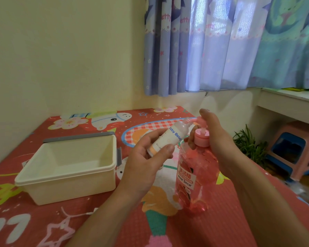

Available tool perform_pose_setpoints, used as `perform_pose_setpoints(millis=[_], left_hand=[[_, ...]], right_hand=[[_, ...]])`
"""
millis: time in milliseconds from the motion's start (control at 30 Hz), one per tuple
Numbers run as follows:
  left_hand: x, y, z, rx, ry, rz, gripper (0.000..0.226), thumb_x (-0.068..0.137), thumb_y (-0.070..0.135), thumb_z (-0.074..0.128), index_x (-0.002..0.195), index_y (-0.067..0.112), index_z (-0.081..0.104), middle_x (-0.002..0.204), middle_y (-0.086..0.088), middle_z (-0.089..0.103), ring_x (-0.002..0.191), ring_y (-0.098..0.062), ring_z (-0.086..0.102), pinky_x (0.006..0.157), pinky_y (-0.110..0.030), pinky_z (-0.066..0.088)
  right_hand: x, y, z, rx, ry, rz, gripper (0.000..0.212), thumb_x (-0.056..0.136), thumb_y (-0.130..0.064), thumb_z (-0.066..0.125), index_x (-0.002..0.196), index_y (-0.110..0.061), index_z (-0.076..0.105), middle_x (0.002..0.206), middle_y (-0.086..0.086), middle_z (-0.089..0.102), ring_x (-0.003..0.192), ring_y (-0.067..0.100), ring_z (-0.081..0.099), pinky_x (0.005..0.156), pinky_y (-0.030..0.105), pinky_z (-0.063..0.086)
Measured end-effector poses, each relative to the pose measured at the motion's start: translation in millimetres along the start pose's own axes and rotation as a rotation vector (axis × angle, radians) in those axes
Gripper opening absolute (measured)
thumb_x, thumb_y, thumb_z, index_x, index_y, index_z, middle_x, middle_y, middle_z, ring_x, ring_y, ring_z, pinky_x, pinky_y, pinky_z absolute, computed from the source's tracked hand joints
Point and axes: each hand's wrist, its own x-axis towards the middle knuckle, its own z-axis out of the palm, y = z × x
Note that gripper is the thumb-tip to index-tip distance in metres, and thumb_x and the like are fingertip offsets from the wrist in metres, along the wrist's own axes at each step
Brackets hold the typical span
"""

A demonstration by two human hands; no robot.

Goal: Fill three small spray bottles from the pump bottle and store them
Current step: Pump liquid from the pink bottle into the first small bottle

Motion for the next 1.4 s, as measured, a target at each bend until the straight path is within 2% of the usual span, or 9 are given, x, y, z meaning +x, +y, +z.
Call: perform_pose_setpoints(millis=[67, 200, 367, 567, 767, 933, 1100, 1267, 1400], left_hand=[[0.4, 0.5, 0.3, 0.000, 0.002, 0.005, 0.033, 0.085, 0.009, 0.067, 0.113, 0.026, 0.064, 0.099, 0.005, 0.067, 0.069, -0.001, 0.065, 0.059, -0.012, 0.047], [0.9, 1.1, -0.3, 0.007, -0.002, -0.002, 0.032, 0.085, 0.008, 0.067, 0.112, 0.025, 0.065, 0.097, 0.006, 0.068, 0.071, -0.001, 0.065, 0.060, -0.011, 0.047], [0.4, 1.7, 0.7, 0.001, 0.001, 0.006, 0.033, 0.085, 0.008, 0.068, 0.112, 0.025, 0.065, 0.097, 0.010, 0.067, 0.070, -0.001, 0.066, 0.059, -0.011, 0.047], [0.8, 1.7, 0.9, 0.006, -0.003, 0.000, 0.032, 0.084, 0.009, 0.068, 0.112, 0.025, 0.065, 0.096, 0.009, 0.067, 0.072, -0.001, 0.066, 0.061, -0.010, 0.047], [2.0, 1.8, 1.8, -0.001, 0.004, 0.013, 0.032, 0.085, 0.009, 0.068, 0.111, 0.026, 0.065, 0.098, 0.005, 0.067, 0.071, -0.001, 0.065, 0.060, -0.010, 0.047], [-0.1, 1.3, 1.2, 0.002, 0.001, 0.002, 0.031, 0.084, 0.010, 0.068, 0.110, 0.028, 0.065, 0.097, 0.007, 0.067, 0.072, -0.001, 0.065, 0.060, -0.010, 0.047], [1.0, 1.9, 1.6, 0.005, 0.006, 0.013, 0.032, 0.084, 0.011, 0.068, 0.109, 0.030, 0.065, 0.096, 0.007, 0.068, 0.071, -0.002, 0.066, 0.060, -0.011, 0.047], [1.9, 2.2, 0.5, -0.002, 0.000, 0.003, 0.031, 0.084, 0.009, 0.068, 0.106, 0.031, 0.066, 0.092, 0.010, 0.068, 0.073, -0.003, 0.064, 0.060, -0.011, 0.047], [1.8, 1.6, 0.9, -0.011, -0.004, 0.006, 0.032, 0.084, 0.007, 0.068, 0.108, 0.028, 0.065, 0.094, 0.008, 0.068, 0.072, -0.003, 0.066, 0.060, -0.011, 0.047]], right_hand=[[0.6, 0.1, -0.4, 0.004, -0.002, -0.003, 0.067, 0.093, -0.063, 0.036, 0.060, -0.010, 0.061, 0.058, 0.006, 0.061, 0.053, 0.016, 0.050, 0.061, 0.033, 0.039], [1.0, -1.5, 0.1, -0.010, -0.002, 0.004, 0.059, 0.095, -0.050, 0.036, 0.060, -0.009, 0.058, 0.058, 0.008, 0.060, 0.052, 0.017, 0.044, 0.056, 0.031, 0.037], [-1.0, -1.3, 0.5, 0.010, -0.002, -0.006, 0.066, 0.094, -0.063, 0.037, 0.061, -0.010, 0.062, 0.059, 0.007, 0.061, 0.054, 0.016, 0.050, 0.060, 0.032, 0.039], [-0.1, -2.5, 0.2, -0.021, 0.000, -0.010, 0.060, 0.097, -0.049, 0.035, 0.059, -0.008, 0.058, 0.057, 0.008, 0.060, 0.050, 0.016, 0.043, 0.057, 0.031, 0.036], [-0.6, -1.5, 0.1, 0.013, -0.003, -0.019, 0.068, 0.094, -0.062, 0.035, 0.061, -0.008, 0.061, 0.059, 0.009, 0.061, 0.050, 0.014, 0.050, 0.059, 0.031, 0.039], [0.6, -0.5, -0.6, -0.013, -0.002, -0.009, 0.060, 0.096, -0.050, 0.036, 0.061, -0.008, 0.060, 0.057, 0.007, 0.060, 0.048, 0.015, 0.043, 0.056, 0.032, 0.036], [-1.1, -0.4, 0.3, 0.009, 0.002, -0.018, 0.068, 0.093, -0.063, 0.037, 0.058, -0.010, 0.061, 0.060, 0.008, 0.061, 0.055, 0.017, 0.050, 0.060, 0.032, 0.039], [1.1, -1.0, 0.2, -0.009, -0.001, -0.018, 0.060, 0.097, -0.049, 0.036, 0.057, -0.010, 0.059, 0.057, 0.008, 0.061, 0.054, 0.018, 0.046, 0.057, 0.032, 0.037], [0.1, 0.0, 0.0, 0.013, -0.002, -0.027, 0.063, 0.096, -0.056, 0.037, 0.061, -0.008, 0.060, 0.059, 0.009, 0.061, 0.055, 0.017, 0.048, 0.058, 0.032, 0.038]])
